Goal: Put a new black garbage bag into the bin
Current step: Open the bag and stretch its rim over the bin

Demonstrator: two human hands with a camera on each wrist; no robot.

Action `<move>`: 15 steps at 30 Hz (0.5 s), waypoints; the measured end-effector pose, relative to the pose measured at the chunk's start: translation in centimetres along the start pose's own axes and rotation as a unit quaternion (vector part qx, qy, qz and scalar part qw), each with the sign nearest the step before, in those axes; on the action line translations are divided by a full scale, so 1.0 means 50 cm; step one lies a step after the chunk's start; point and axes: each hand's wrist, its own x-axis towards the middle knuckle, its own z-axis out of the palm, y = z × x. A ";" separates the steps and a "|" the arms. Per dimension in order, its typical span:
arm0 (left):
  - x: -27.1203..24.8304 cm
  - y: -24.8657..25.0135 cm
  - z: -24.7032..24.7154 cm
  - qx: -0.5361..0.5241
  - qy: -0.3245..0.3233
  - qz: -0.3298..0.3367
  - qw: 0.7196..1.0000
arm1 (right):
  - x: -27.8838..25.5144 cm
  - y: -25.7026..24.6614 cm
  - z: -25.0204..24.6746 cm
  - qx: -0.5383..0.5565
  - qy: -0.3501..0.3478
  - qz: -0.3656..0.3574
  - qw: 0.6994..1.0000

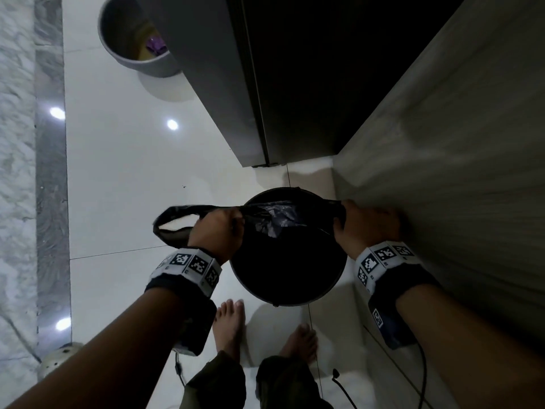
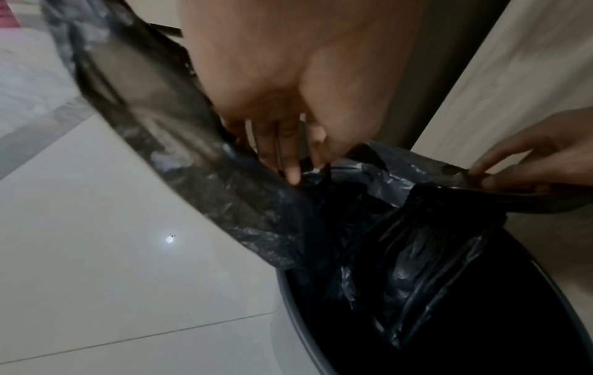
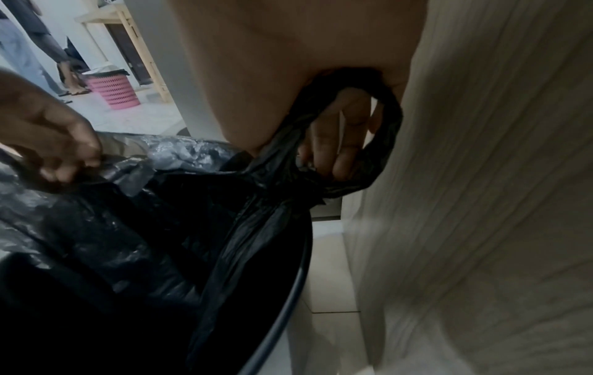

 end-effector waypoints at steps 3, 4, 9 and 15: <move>0.022 -0.015 0.002 0.001 0.049 -0.007 0.999 | 0.013 0.000 0.003 0.039 -0.021 0.003 0.999; 0.027 -0.021 0.003 -0.022 0.056 0.004 0.998 | 0.019 0.000 0.004 0.058 -0.039 0.007 0.998; 0.049 -0.041 0.010 -0.059 0.073 0.070 0.993 | 0.044 -0.001 0.014 0.117 -0.096 -0.021 0.988; 0.070 -0.071 0.026 -0.029 0.046 0.124 0.991 | 0.069 0.016 0.055 0.173 -0.036 -0.041 0.983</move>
